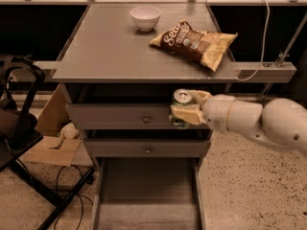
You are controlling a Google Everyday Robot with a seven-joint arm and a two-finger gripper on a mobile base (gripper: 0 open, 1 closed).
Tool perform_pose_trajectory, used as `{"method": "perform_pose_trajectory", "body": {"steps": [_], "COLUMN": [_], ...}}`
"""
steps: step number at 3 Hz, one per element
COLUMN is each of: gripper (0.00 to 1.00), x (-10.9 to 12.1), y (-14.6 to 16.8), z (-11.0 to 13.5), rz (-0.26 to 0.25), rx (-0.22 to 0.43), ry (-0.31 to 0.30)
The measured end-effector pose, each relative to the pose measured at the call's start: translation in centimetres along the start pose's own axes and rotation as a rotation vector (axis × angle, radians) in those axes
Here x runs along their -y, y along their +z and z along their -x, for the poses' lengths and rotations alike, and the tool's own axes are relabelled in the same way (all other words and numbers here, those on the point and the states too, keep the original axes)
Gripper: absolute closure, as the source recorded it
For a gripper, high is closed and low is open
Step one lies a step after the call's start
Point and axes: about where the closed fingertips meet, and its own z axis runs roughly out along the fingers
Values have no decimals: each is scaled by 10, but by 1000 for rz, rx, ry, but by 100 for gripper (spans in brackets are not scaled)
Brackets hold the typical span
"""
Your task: Place green can into bottom drawer
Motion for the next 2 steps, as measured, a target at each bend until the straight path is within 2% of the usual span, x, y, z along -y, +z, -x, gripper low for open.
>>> {"method": "perform_pose_trajectory", "body": {"steps": [1,2], "gripper": [100,100], "x": [-11,-17], "y": [-8,-8], "z": [-75,-141], "rz": [112,202], "rx": [37,41], "ry": [-37,-48]}}
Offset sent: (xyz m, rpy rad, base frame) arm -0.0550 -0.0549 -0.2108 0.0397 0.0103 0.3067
